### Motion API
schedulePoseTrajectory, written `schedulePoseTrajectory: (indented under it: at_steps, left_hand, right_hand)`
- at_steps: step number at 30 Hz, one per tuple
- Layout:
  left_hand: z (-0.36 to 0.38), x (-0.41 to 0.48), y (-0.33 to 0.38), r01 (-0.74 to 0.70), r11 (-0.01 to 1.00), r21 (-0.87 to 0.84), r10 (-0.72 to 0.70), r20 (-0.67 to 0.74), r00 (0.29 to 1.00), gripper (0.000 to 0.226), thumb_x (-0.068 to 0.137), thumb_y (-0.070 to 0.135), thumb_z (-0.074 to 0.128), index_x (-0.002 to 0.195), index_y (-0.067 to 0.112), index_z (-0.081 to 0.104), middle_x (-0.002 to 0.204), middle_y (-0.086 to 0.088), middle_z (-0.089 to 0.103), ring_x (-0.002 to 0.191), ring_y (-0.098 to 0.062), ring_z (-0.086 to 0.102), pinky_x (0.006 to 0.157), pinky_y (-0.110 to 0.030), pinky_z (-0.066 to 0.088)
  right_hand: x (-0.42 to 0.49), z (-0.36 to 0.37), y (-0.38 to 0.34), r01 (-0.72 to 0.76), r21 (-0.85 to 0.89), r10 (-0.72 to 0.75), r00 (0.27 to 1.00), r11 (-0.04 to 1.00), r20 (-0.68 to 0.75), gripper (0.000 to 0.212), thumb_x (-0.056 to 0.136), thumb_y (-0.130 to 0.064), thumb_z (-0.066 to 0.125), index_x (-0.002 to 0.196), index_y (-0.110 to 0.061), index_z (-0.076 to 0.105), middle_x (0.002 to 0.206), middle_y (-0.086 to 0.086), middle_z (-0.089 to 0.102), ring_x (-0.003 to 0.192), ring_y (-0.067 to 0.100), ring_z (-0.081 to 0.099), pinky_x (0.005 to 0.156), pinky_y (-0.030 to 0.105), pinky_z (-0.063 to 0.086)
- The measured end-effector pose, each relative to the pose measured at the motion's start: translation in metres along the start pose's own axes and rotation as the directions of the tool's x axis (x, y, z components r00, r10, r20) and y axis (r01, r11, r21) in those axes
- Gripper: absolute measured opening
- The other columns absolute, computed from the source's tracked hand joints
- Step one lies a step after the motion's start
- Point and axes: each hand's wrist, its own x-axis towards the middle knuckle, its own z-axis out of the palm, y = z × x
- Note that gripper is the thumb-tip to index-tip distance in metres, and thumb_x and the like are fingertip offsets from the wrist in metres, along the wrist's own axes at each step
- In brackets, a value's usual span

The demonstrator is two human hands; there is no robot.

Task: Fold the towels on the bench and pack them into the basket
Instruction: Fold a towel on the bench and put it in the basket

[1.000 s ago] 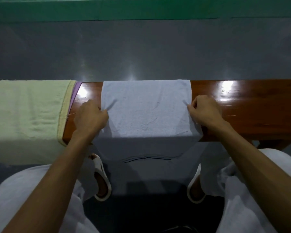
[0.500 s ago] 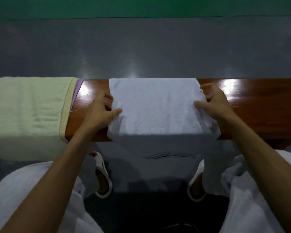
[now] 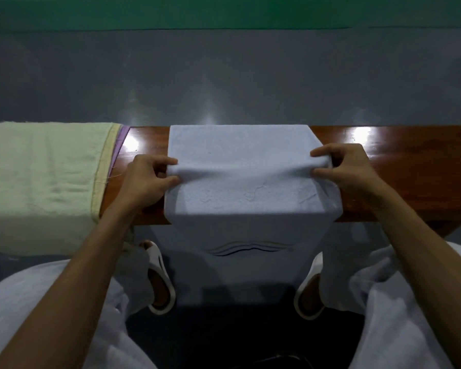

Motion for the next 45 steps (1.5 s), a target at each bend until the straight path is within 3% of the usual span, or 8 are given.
schedulePoseTrajectory:
  at_steps: [12, 18, 24, 29, 33, 38, 40, 45]
  left_hand:
    - [0.002, 0.005, -0.004, -0.151, 0.964, 0.219, 0.174, -0.092, 0.98, 0.022, 0.097, 0.015, 0.069, 0.117, 0.01, 0.076, 0.108, -0.009, 0.076, 0.09, -0.016, 0.063, 0.078, -0.029, 0.05]
    - [-0.003, 0.01, -0.006, -0.083, 0.97, 0.23, 0.13, -0.2, 0.971, 0.024, 0.094, 0.03, 0.073, 0.108, 0.013, 0.081, 0.096, -0.008, 0.077, 0.08, -0.022, 0.065, 0.075, -0.042, 0.056]
    - [-0.002, 0.008, 0.002, 0.099, 0.994, -0.035, -0.104, -0.209, 0.972, 0.024, 0.085, 0.037, 0.083, 0.099, 0.018, 0.082, 0.085, 0.003, 0.076, 0.076, -0.016, 0.069, 0.067, -0.037, 0.059]
    - [-0.002, 0.003, 0.018, 0.202, 0.93, -0.308, -0.258, -0.152, 0.954, 0.016, 0.088, 0.03, 0.08, 0.1, 0.019, 0.079, 0.086, 0.0, 0.075, 0.074, -0.014, 0.069, 0.067, -0.034, 0.06]
    - [-0.009, 0.008, 0.026, 0.342, 0.797, -0.497, -0.374, 0.037, 0.927, 0.017, 0.1, 0.021, 0.066, 0.113, 0.011, 0.072, 0.086, -0.01, 0.078, 0.063, -0.011, 0.071, 0.053, -0.02, 0.056]
    - [-0.002, 0.025, 0.037, 0.505, 0.52, -0.689, -0.441, 0.289, 0.85, 0.021, 0.108, 0.011, 0.048, 0.122, 0.006, 0.062, 0.11, -0.021, 0.075, 0.088, -0.027, 0.078, 0.071, -0.034, 0.065]
    - [-0.002, 0.038, 0.044, 0.411, 0.408, -0.815, -0.368, 0.265, 0.891, 0.028, 0.107, 0.005, 0.046, 0.132, 0.0, 0.058, 0.123, -0.025, 0.069, 0.093, -0.027, 0.076, 0.071, -0.033, 0.064]
    - [-0.039, 0.065, 0.074, -0.084, 0.173, -0.981, 0.058, -0.075, 0.995, 0.036, 0.11, 0.011, 0.038, 0.144, 0.001, 0.046, 0.127, -0.011, 0.071, 0.131, -0.03, 0.059, 0.111, -0.041, 0.048]
  right_hand:
    - [0.004, 0.003, 0.007, -0.037, -0.039, 0.027, 0.973, 0.999, -0.229, 0.03, 0.077, -0.027, 0.089, 0.104, -0.016, 0.08, 0.102, -0.003, 0.074, 0.095, 0.015, 0.07, 0.081, 0.041, 0.063]
    - [0.007, 0.001, 0.012, -0.048, -0.159, 0.002, 0.96, 0.986, -0.28, 0.026, 0.082, -0.035, 0.085, 0.1, -0.017, 0.082, 0.095, -0.001, 0.076, 0.084, 0.015, 0.07, 0.075, 0.045, 0.064]
    - [0.008, 0.001, 0.002, 0.008, -0.271, -0.109, 0.926, 0.963, -0.362, 0.023, 0.092, -0.035, 0.074, 0.107, -0.018, 0.08, 0.096, 0.003, 0.077, 0.073, 0.014, 0.067, 0.067, 0.037, 0.061]
    - [0.009, 0.011, -0.017, -0.157, 0.067, 0.171, 0.934, 0.985, -0.314, 0.014, 0.102, -0.021, 0.06, 0.107, -0.011, 0.068, 0.091, -0.001, 0.07, 0.058, 0.008, 0.07, 0.057, 0.019, 0.056]
    - [0.014, 0.015, -0.03, -0.295, 0.324, 0.363, 0.915, 0.899, -0.175, 0.018, 0.107, -0.011, 0.041, 0.115, -0.005, 0.056, 0.087, 0.012, 0.074, 0.046, 0.006, 0.065, 0.035, 0.017, 0.04]
    - [0.023, 0.016, -0.044, -0.401, 0.518, 0.464, 0.886, 0.756, 0.009, 0.025, 0.108, -0.006, 0.038, 0.125, 0.002, 0.053, 0.096, 0.023, 0.076, 0.073, 0.032, 0.077, 0.05, 0.031, 0.06]
    - [0.035, 0.014, -0.055, -0.257, 0.644, 0.378, 0.924, 0.72, -0.053, 0.019, 0.106, -0.002, 0.039, 0.115, 0.001, 0.056, 0.108, 0.027, 0.072, 0.076, 0.028, 0.076, 0.059, 0.034, 0.062]
    - [0.045, -0.021, -0.1, 0.296, 0.824, -0.106, 0.954, 0.483, -0.28, 0.018, 0.106, -0.004, 0.033, 0.103, -0.018, 0.045, 0.112, 0.011, 0.067, 0.114, 0.028, 0.068, 0.102, 0.049, 0.052]
